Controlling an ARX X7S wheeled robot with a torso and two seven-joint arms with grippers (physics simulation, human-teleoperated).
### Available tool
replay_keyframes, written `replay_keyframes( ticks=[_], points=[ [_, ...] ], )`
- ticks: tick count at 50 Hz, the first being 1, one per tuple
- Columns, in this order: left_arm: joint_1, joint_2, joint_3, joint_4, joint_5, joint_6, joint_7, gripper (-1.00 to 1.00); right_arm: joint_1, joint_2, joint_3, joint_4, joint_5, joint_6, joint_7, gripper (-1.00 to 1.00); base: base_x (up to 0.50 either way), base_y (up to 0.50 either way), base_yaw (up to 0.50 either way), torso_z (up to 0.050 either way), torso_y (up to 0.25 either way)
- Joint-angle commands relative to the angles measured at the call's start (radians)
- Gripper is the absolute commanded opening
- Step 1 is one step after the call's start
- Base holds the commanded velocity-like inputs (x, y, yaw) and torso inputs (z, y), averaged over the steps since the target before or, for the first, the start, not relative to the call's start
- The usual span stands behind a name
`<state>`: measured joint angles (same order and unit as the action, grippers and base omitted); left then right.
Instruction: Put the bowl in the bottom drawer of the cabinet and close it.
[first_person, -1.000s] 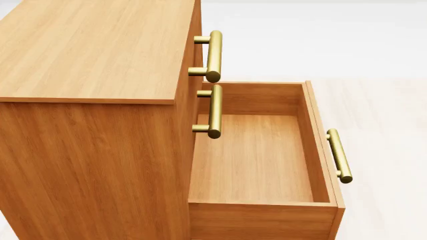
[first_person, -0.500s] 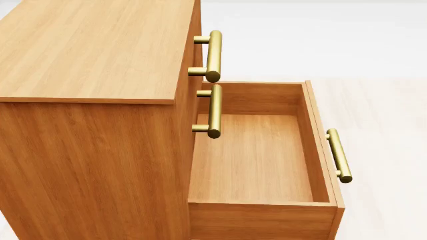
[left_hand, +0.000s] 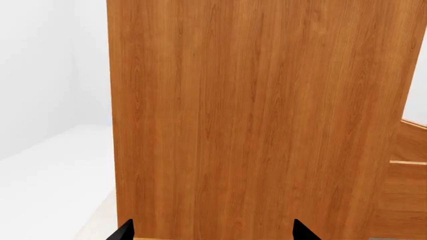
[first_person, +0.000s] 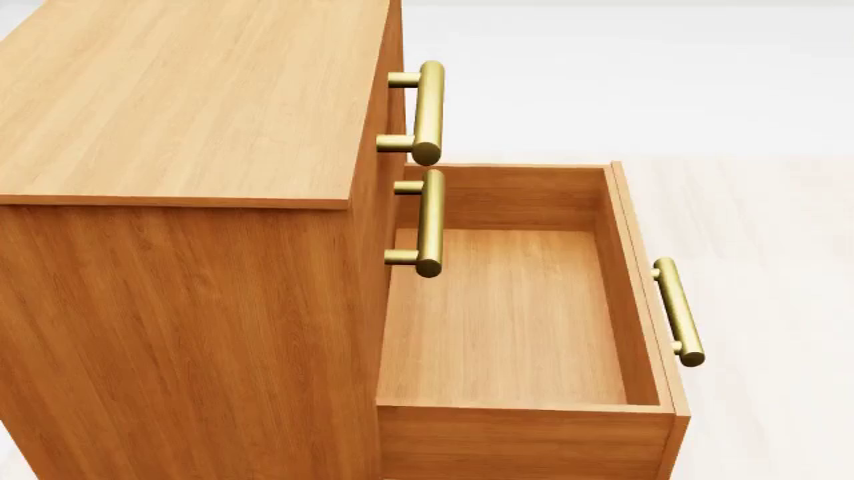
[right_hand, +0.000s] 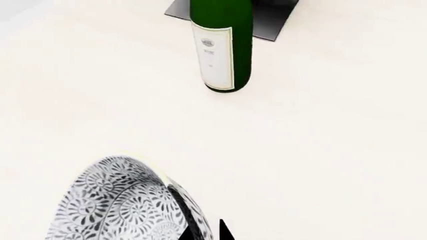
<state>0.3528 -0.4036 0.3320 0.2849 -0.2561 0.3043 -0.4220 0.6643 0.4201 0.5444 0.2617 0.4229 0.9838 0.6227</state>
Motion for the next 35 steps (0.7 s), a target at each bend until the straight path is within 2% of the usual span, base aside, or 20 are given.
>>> replay_keyframes(
  ticks=[1, 12, 26, 35],
  points=[
    [0.0, -0.003, 0.001, 0.001, -0.006, 0.002, -0.001, 1.0, -0.002, 0.005, -0.081, -0.114, 0.017, -0.031, -0.073, -1.0, 0.0, 0.0, 0.0, 0.0, 0.0],
    [0.001, -0.006, 0.004, 0.004, -0.004, 0.001, -0.004, 1.0, 0.078, 0.035, -0.133, -0.153, 0.013, -0.009, -0.076, -1.0, 0.0, 0.0, 0.0, 0.0, 0.0],
    [0.0, -0.009, 0.007, 0.008, 0.002, -0.001, -0.011, 1.0, 0.267, 0.084, -0.279, -0.069, -0.029, -0.025, -0.12, -1.0, 0.0, 0.0, 0.0, 0.0, 0.0],
    [0.003, -0.019, 0.005, 0.039, -0.001, -0.022, -0.021, 1.0, 0.365, 0.057, -0.348, 0.052, -0.05, -0.072, -0.15, -1.0, 0.0, 0.0, 0.0, 0.0, 0.0]
  ],
)
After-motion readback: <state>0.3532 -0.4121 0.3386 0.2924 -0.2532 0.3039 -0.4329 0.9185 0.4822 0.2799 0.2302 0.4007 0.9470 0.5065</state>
